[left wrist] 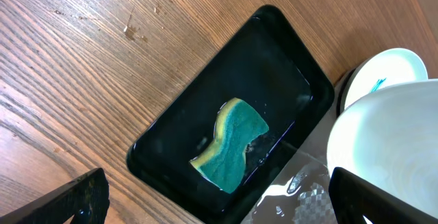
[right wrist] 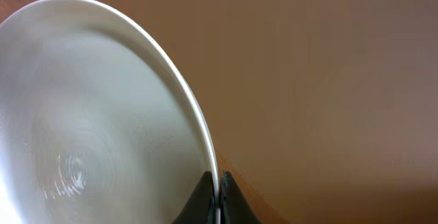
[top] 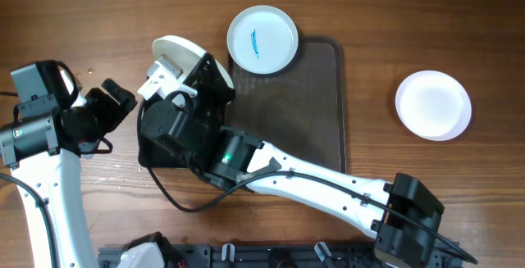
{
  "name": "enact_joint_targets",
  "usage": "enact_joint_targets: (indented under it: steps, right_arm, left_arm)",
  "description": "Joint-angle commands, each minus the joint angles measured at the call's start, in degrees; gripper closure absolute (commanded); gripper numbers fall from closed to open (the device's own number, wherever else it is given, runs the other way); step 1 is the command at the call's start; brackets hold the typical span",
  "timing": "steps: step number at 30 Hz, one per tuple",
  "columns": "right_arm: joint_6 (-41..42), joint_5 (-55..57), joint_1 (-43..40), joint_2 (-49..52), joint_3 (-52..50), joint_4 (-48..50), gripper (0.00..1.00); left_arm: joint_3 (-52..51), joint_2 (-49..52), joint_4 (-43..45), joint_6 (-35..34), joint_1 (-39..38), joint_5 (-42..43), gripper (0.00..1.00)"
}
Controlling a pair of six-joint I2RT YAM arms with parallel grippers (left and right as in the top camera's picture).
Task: Clean dirty plates on tray and stack at the side
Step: 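Lift the plate and tilt it over the black tray with right gripper, then carry the plate right and stack it on the cleaned plate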
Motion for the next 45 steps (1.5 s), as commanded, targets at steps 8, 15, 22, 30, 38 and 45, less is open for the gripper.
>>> enact_joint_targets:
  steps: [8, 15, 22, 30, 38, 45]
  right_arm:
    - [-1.62, 1.68, 0.35, 0.52, 1.09, 0.72, 0.96]
    - [2.78, 0.9, -0.28, 0.52, 1.07, 1.22, 0.96]
    - [33.2, -43.67, -14.86, 0.52, 1.03, -18.78, 0.96]
    - [46.4, -86.86, -39.82, -12.17, 1.88, -27.28, 0.96]
    - [58.51, -71.78, -74.29, -12.94, 1.73, -51.3, 0.96]
    - [58.42, -71.41, -93.37, -1.22, -4.63, -58.1, 0.96]
  left_arm:
    - [0.85, -0.35, -0.02, 0.09, 0.37, 0.92, 0.0]
    - [0.85, -0.35, -0.02, 0.09, 0.35, 0.92, 0.0]
    - [0.85, -0.35, -0.02, 0.09, 0.37, 0.92, 0.0]
    - [0.85, -0.35, -0.02, 0.09, 0.37, 0.9, 0.0]
    - [0.85, -0.35, -0.02, 0.09, 0.37, 0.92, 0.0]
    - [0.85, -0.35, -0.02, 0.09, 0.37, 0.92, 0.0]
